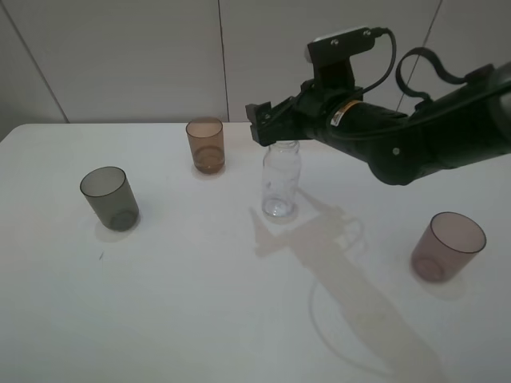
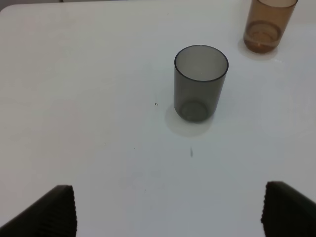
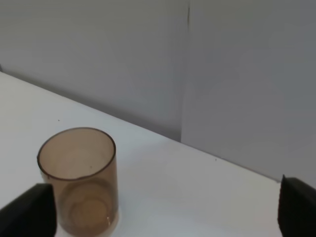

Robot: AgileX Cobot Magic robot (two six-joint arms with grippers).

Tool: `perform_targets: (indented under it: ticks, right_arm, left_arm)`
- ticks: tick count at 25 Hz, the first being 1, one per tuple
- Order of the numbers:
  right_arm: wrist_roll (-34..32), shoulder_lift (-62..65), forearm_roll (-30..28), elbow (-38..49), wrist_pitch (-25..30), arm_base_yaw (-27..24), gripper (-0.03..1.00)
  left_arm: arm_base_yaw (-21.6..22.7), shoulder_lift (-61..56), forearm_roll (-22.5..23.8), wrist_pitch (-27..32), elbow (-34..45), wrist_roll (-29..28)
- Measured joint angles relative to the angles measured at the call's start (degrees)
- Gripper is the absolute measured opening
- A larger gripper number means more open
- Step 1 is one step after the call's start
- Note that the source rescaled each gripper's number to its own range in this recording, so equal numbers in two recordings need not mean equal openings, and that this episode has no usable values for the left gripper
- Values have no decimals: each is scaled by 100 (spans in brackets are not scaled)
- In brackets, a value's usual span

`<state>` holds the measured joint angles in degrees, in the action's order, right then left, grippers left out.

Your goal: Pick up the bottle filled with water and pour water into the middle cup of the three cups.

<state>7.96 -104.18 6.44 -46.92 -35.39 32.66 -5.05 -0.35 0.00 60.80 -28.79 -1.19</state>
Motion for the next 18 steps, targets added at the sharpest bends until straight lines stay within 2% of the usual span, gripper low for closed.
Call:
perform_targets:
  ticks: [1, 5, 7, 11, 14, 18]
  right_arm:
    - [76, 162, 0, 0, 177, 0, 100]
    - [180, 990, 303, 0, 1866, -26, 100]
    - [180, 1398, 469, 1, 2876, -174, 100]
    - [167, 2344, 589, 6, 4764, -864, 100]
    - [22, 3195, 450, 6, 6006, -1483, 100]
    - [-270, 4470, -47, 6, 7119, -2152, 100]
  left_arm:
    - [0, 0, 0, 0, 0, 0]
    - [0, 0, 0, 0, 0, 0]
    - [0, 0, 0, 0, 0, 0]
    - [0, 0, 0, 0, 0, 0]
    - [0, 0, 0, 0, 0, 0]
    - [0, 0, 0, 0, 0, 0]
